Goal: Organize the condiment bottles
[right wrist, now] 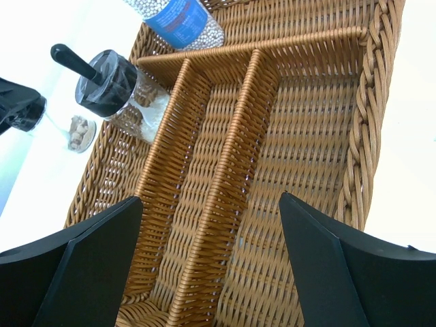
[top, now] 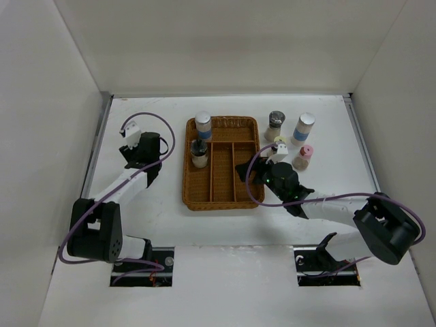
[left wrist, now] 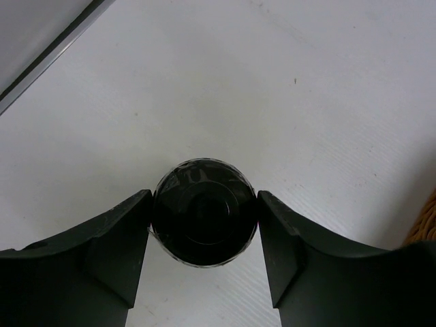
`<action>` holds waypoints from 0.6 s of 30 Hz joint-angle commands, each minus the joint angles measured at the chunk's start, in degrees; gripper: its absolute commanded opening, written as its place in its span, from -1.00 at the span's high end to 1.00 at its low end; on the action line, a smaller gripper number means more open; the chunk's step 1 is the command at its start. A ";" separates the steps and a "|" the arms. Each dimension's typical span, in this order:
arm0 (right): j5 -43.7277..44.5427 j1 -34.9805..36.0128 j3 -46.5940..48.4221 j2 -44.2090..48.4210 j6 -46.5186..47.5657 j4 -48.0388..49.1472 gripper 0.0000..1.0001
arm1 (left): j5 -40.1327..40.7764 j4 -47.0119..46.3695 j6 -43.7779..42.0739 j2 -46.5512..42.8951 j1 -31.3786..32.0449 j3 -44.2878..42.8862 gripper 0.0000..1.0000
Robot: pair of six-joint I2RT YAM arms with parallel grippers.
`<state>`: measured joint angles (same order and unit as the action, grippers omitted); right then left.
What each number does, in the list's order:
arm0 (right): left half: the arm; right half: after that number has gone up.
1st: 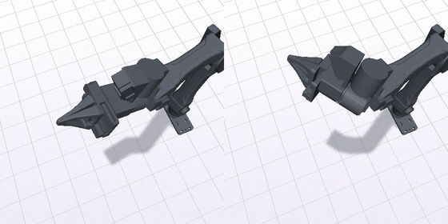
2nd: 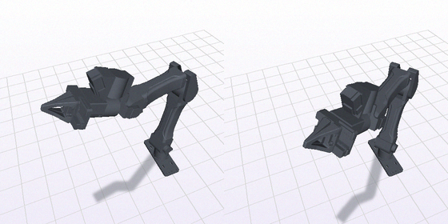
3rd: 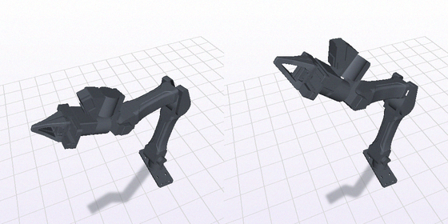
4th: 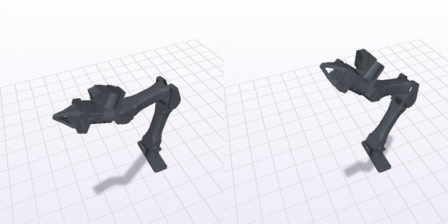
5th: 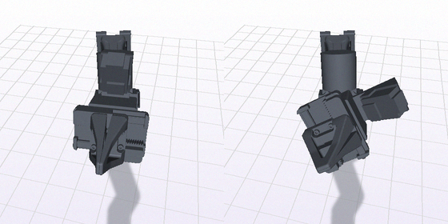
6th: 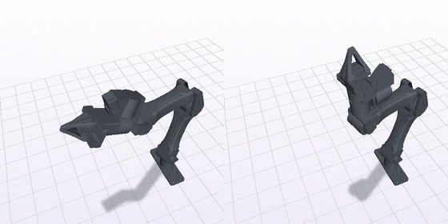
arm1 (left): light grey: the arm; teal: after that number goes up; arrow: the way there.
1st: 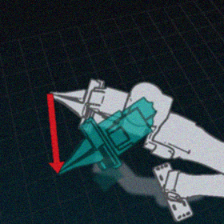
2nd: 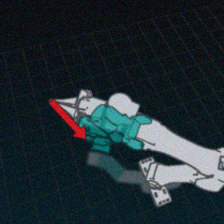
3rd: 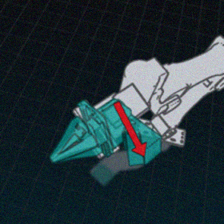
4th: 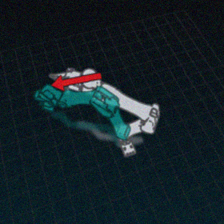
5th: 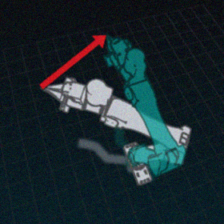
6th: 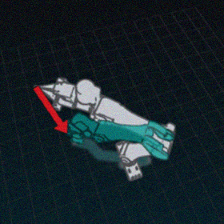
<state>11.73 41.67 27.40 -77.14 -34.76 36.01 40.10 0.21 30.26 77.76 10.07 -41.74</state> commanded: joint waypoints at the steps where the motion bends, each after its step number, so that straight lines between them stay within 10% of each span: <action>1: -0.04 -0.14 1.87 0.85 0.13 2.40 -0.77 | -0.46 -2.85 0.15 -2.08 -0.09 1.22 -0.03; 18: -0.30 -0.14 1.87 0.59 -0.39 2.14 -0.76 | 0.42 13.50 -0.73 -22.29 19.92 -5.46 0.15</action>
<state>11.73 41.67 27.40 -77.12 -34.76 36.03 40.56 10.66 29.32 57.14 25.71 -44.47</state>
